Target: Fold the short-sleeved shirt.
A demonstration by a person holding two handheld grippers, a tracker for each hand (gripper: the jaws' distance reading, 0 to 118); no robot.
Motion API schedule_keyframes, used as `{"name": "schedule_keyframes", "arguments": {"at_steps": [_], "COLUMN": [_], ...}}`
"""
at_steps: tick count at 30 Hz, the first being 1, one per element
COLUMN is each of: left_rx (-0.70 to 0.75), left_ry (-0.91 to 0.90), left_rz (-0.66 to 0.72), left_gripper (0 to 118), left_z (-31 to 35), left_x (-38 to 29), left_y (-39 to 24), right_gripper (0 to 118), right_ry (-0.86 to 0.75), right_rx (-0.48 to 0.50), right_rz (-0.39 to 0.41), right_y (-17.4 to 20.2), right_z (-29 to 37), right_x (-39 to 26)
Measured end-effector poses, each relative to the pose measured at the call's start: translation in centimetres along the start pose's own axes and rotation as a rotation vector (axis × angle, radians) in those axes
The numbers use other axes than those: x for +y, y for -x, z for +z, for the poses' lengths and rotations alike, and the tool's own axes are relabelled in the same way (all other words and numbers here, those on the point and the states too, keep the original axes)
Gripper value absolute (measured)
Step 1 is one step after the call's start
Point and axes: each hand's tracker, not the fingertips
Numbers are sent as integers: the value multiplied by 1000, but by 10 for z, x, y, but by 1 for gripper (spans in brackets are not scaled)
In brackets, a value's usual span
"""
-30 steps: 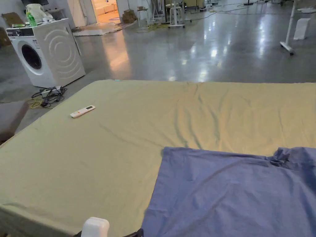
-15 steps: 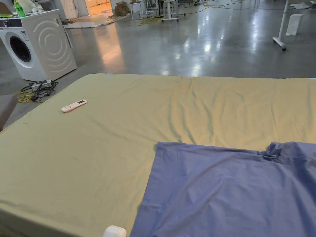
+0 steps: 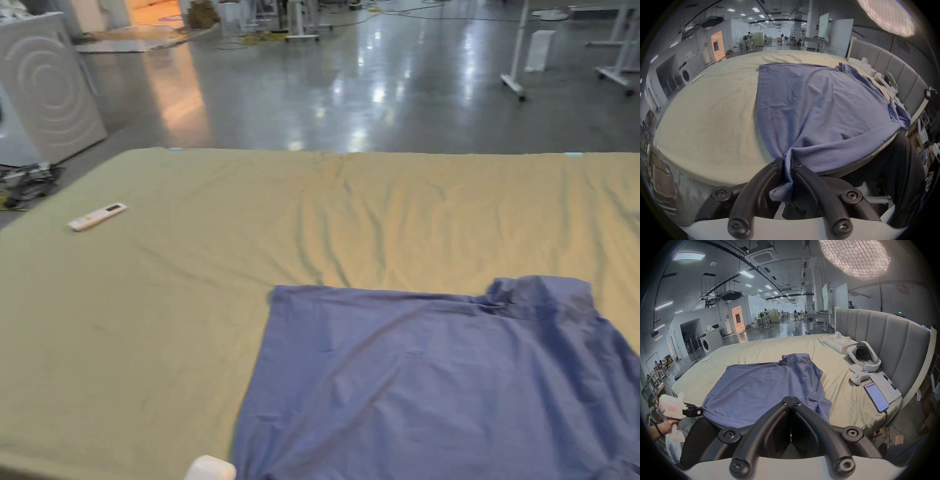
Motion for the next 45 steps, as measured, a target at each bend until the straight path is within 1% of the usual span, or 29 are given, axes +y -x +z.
{"name": "schedule_keyframes", "arguments": {"at_steps": [1, 2, 4, 5, 6, 7, 9, 10, 12, 14, 15, 17, 18, 19, 20, 21, 23, 26, 29, 31, 33, 34, 36, 37, 40, 41, 45], "left_rx": [3, -7, -10, -10, -10, -9, 0, 2, 2, 2, 3, -3, -2, -1, 4, 3, 2, -19, -27, -34, -45, -47, -45, -46, -56, -57, -50], "left_ry": [9, 9, 32, 34, 35, 38, 39, 39, 38, 37, 36, 34, 33, 31, 28, 23, 11, -19, -54, -94, -171, -155, -188, -184, -188, -178, -150], "left_rz": [-7, 15, 29, 47, 52, 52, 40, 38, 42, 44, 49, 63, 65, 65, 62, 59, 59, 96, 120, 113, 74, 75, 40, 30, 9, 3, 8], "left_gripper": [10, 10, 10, 10, 10, 10, 10, 10, 10, 10, 10, 10, 10, 10, 10, 10, 10, 10, 10, 10, 10, 10, 10, 10, 10, 10, 10], "left_z": [-1, -4, -6, -8, -10, -12, -13, -13, -13, -13, -13, -14, -15, -15, -14, -13, -9, 0, 12, 21, 37, 42, 49, 51, 44, 35, -12], "left_x": [1, 2, 4, 5, 6, 6, 6, 6, 6, 6, 5, 5, 4, 4, 3, 2, -1, -3, -7, -8, -2, 3, 18, 27, 64, 82, 140], "left_y": [0, 3, 5, 5, 6, 6, 5, 5, 5, 5, 5, 4, 5, 5, 5, 5, 5, 9, 12, 13, 9, 8, 8, 9, 15, 17, 33], "right_gripper": [0, 5, 60, 82, 86, 83, 85, 85, 85, 85, 85, 81, 61, 31, 3, 4, 3, 3, 3, 3, 3, 3, 3, 3, 3, 3, 3], "right_ry": [6, 15, 30, 59, 101, 132, 205, 230, 267, 269, 278, 280, 273, 270, 265, 248, 258, 243, 213, 192, 175, 159, 127, 111, 84, 89, 166], "right_rx": [-14, -37, -107, -129, -135, -146, -156, -137, -130, -112, -100, -84, -78, -72, -78, -89, -49, -63, -52, -40, -31, -24, 1, -2, 10, 11, 24], "right_rz": [-9, -18, -39, -62, -87, -106, -100, -87, -83, -83, -79, -68, -63, -62, -54, -47, -80, -82, -122, -140, -138, -136, -129, -124, -120, -108, -71], "right_y": [-4, -13, -33, -45, -55, -74, -86, -89, -91, -93, -88, -87, -87, -86, -85, -85, -85, -88, -93, -94, -92, -91, -90, -89, -90, -90, -92], "right_z": [0, -3, -7, -12, -18, -27, -39, -46, -59, -70, -75, -85, -89, -92, -94, -93, -91, -85, -76, -70, -66, -64, -67, -70, -94, -107, -185], "right_x": [-1, -7, -21, -29, -37, -54, -70, -78, -89, -98, -98, -102, -103, -103, -103, -105, -102, -104, -100, -94, -85, -81, -61, -52, -13, 0, 45]}}
